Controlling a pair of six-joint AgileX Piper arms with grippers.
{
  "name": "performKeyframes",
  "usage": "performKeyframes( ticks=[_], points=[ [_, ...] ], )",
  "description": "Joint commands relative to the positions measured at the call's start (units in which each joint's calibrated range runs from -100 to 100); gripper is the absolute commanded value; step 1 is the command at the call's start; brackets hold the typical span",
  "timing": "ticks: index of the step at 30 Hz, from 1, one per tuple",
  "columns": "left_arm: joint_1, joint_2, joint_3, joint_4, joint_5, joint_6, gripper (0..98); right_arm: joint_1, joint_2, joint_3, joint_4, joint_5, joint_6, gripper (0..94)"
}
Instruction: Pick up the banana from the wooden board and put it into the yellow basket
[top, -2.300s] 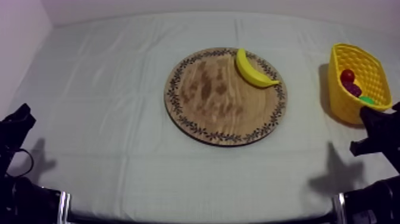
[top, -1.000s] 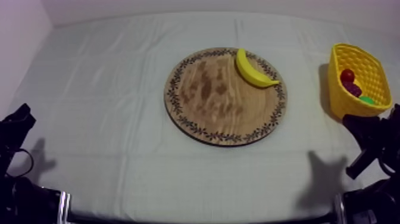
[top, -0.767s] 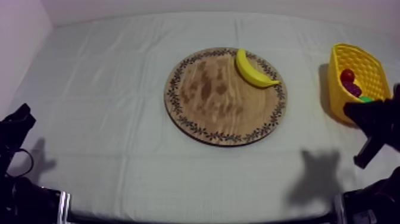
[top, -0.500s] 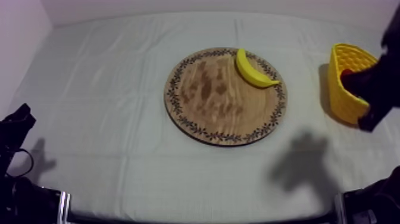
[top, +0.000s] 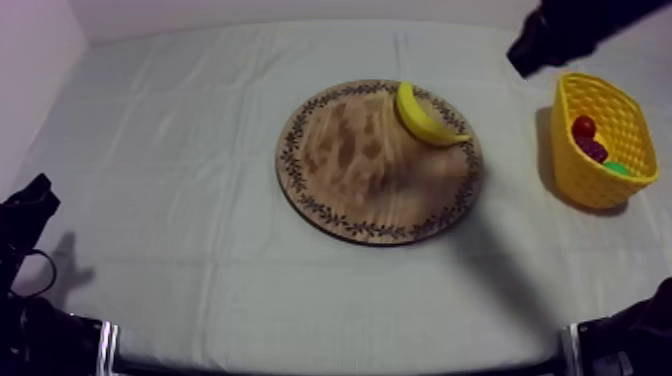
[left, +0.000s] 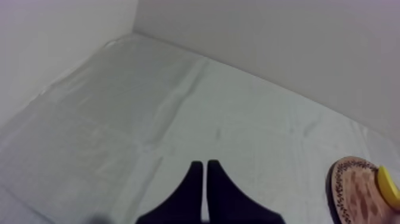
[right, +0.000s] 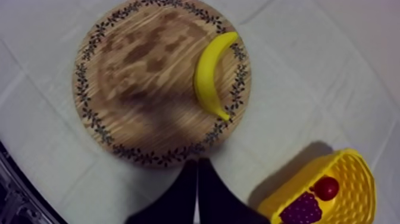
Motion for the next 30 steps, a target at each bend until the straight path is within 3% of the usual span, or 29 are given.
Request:
performKeyframes(
  ticks=[1,10,17,23,30],
  points=[
    [-0.02,0.02,0.03,-0.01,-0.01,0.00,0.1,0.05,10.32,-9.19,-0.05,2.18,-0.69,0.8],
    [-0.02,0.02,0.03,-0.01,-0.01,0.00,0.1,0.56,24.67,-25.35,-1.22,11.67,-4.08,1.6],
    [-0.02,0.02,0.03,-0.01,-0.01,0.00,0.1,1.32,28.32,-29.96,-1.97,13.26,-4.50,4.5],
    [-0.02,0.02,0.03,-0.01,-0.01,0.00,0.1,1.33,28.89,-30.74,-2.35,12.72,-3.38,19.5],
    [-0.02,0.02,0.03,-0.01,-0.01,0.00,0.1,1.89,28.93,-30.99,-1.98,12.77,-7.04,29.5]
  ],
)
